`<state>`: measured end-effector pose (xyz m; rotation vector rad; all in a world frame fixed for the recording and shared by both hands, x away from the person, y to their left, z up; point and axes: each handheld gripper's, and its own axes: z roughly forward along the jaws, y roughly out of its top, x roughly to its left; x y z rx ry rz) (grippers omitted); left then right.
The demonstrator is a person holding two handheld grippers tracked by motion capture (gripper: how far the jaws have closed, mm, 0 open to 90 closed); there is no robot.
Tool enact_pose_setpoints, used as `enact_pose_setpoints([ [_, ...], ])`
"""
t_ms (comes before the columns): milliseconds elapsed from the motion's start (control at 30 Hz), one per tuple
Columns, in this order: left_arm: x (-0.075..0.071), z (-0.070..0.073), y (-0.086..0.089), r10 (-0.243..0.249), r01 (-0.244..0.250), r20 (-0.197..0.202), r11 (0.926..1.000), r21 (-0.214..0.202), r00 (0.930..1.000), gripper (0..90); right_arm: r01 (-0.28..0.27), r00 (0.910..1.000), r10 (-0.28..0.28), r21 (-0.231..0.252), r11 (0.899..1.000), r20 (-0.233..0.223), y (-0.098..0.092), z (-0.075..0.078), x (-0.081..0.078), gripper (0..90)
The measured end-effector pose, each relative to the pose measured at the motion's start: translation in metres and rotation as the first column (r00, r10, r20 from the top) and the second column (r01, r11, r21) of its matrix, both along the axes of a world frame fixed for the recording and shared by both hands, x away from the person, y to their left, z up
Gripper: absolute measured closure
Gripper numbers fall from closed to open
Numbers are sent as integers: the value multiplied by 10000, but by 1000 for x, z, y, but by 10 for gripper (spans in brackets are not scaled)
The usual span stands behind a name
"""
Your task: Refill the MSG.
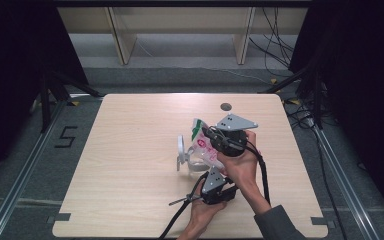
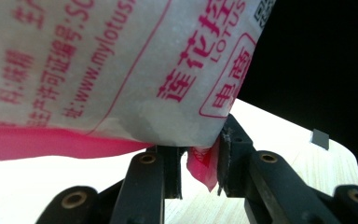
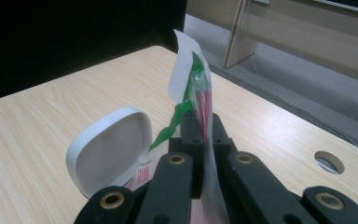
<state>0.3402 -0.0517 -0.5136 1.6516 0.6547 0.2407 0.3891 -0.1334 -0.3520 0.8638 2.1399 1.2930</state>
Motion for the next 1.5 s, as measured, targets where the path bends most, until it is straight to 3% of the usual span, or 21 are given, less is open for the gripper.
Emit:
enact_pose_setpoints([
  [167, 0, -1, -1, -90, 90, -23, 10000, -29, 10000, 734, 49, 9999, -47, -148, 9999, 147, 2, -2, 1, 900],
  [267, 0, 0, -1, -22, 22, 82, 10000, -52, 10000, 734, 30, 9999, -28, 99, 9999, -117, 2, 0, 0, 900],
  [433, 0, 0, -1, -37, 38, 65, 10000, -65, 10000, 734, -13, 10000, 12, -170, 9999, -67, 4, -1, 1, 900],
  [567, 0, 0, 0, -30, 30, 108, 10000, 39, 9999, 734, -29, 9999, 29, -10, 10000, -109, 3, 0, 1, 900],
  [667, 0, 0, -1, -43, 43, 84, 10000, -11, 10000, 734, -43, 9999, 41, -193, 9998, -92, 3, -1, 2, 900],
  [800, 0, 0, -1, -59, 59, 98, 10000, 1, 9999, 734, 43, 10000, -43, 32, 10000, 12, 4, 0, 1, 900],
  [867, 0, 0, -2, -37, 37, 121, 10000, 25, 9999, 735, -33, 10000, 32, -208, 9998, -46, 5, -1, 2, 900],
  [967, 1, 1, -1, -81, 81, 99, 10000, 20, 9999, 735, 23, 10000, -23, 3, 10000, -49, 4, 0, 2, 900],
  [1067, 0, 0, -1, -115, 116, 50, 9999, -96, 9999, 735, -24, 9998, 19, -259, 9997, -202, 5, -1, 1, 900],
  [1333, 1, 2, -1, -33, 34, 57, 9999, -121, 10000, 735, 28, 10000, -27, -57, 10000, 53, 5, 1, 3, 900],
  [1500, 1, 3, -2, -66, 67, 58, 9999, -156, 10000, 735, -26, 9999, 24, -190, 9998, -118, 9, 1, 3, 900],
])
